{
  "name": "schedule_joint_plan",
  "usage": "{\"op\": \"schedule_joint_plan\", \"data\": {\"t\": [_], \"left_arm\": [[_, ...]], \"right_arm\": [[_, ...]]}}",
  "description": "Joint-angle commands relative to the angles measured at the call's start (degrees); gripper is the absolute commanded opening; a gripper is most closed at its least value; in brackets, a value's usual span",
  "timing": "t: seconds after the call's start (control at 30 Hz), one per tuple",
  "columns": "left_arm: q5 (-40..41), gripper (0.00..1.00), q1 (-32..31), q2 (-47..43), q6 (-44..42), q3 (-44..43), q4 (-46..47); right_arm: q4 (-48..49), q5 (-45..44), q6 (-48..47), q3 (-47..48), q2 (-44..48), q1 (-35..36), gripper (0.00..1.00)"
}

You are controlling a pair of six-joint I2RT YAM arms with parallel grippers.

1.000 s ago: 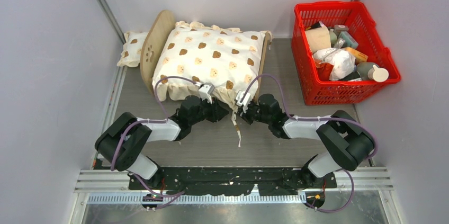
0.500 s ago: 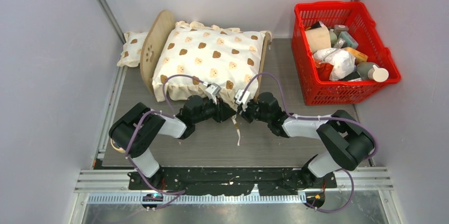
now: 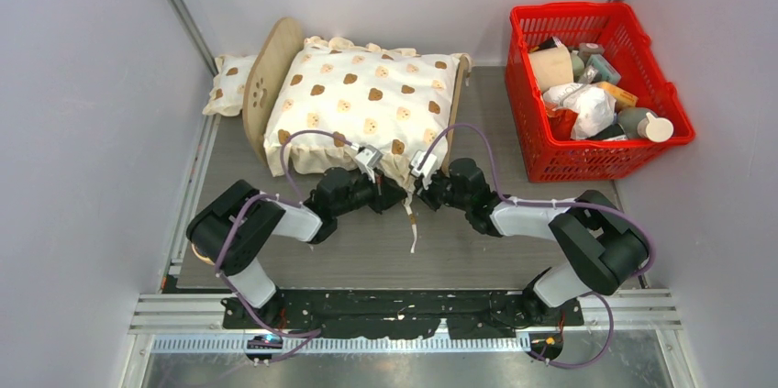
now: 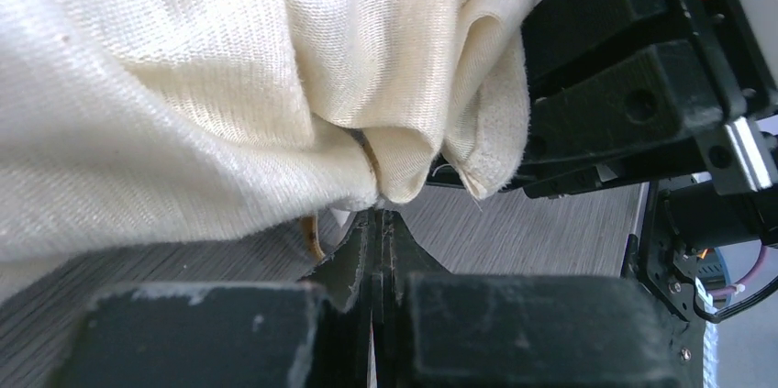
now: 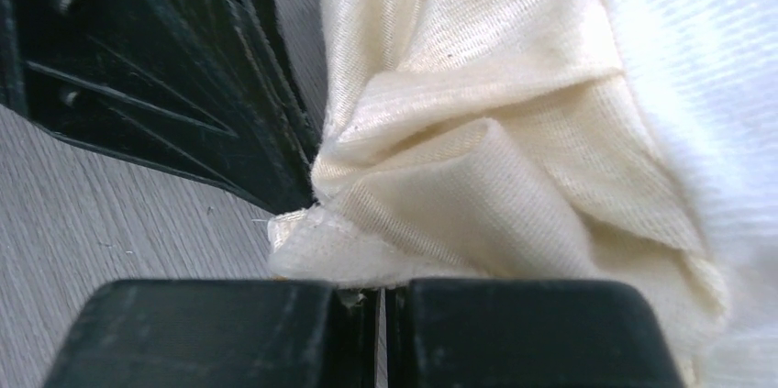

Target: Set up the pet bed

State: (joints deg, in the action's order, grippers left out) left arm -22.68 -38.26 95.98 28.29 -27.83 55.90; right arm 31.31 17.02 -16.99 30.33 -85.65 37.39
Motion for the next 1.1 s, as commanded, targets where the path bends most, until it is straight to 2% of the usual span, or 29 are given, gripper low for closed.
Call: {"op": "schedule_joint_plan", "data": {"t": [0.0, 0.2, 0.33, 0.4, 0.47, 0.5, 0.53, 0.6, 0.8, 1.07], "left_arm": [[2.2, 0.00, -0.7, -4.0, -0.2, 1.6, 2.9], [1.5, 0.00, -1.8, -5.2, -0.6, 1.8, 1.5], [1.5, 0.00, -2.5, -5.1, 0.1, 2.2, 2.7], [4.4, 0.00, -2.2, -6.6, 1.1, 3.5, 1.6], [10.0, 0.00, -1.5, -8.8, 2.6, 3.8, -3.6], [11.0, 0.03, -1.5, -9.6, 1.7, 3.4, -6.0], [11.4, 0.10, -1.6, -10.1, 0.2, 2.8, -7.7], [12.0, 0.17, -2.2, -9.3, -4.0, 1.4, -8.9], [9.7, 0.24, -2.8, -3.5, -10.4, -1.4, -4.7], [10.9, 0.29, -3.8, 2.3, -10.9, -3.2, 1.1]], "right_arm": [[1.6, -1.1, 0.9, 0.6, 0.9, -0.4, 0.05], [1.2, -1.0, 1.4, 1.9, -0.8, -0.6, 0.05], [5.2, 1.1, 1.3, 2.1, -1.9, -0.5, 0.05], [3.4, -0.4, 1.0, 4.2, -2.6, -0.6, 0.05], [-3.6, -3.1, 1.3, 7.9, -3.2, -0.6, 0.05], [-6.6, -4.0, 1.4, 8.6, -3.3, -0.6, 0.05], [-7.0, -4.2, 1.8, 8.5, -3.1, -0.6, 0.05], [-5.3, -4.4, 2.8, 6.8, -2.3, -0.6, 0.05], [-3.1, -4.6, 4.8, 4.3, -0.5, -0.6, 0.05], [-3.1, -4.7, 4.7, 3.9, 0.5, -0.5, 0.05]]}}
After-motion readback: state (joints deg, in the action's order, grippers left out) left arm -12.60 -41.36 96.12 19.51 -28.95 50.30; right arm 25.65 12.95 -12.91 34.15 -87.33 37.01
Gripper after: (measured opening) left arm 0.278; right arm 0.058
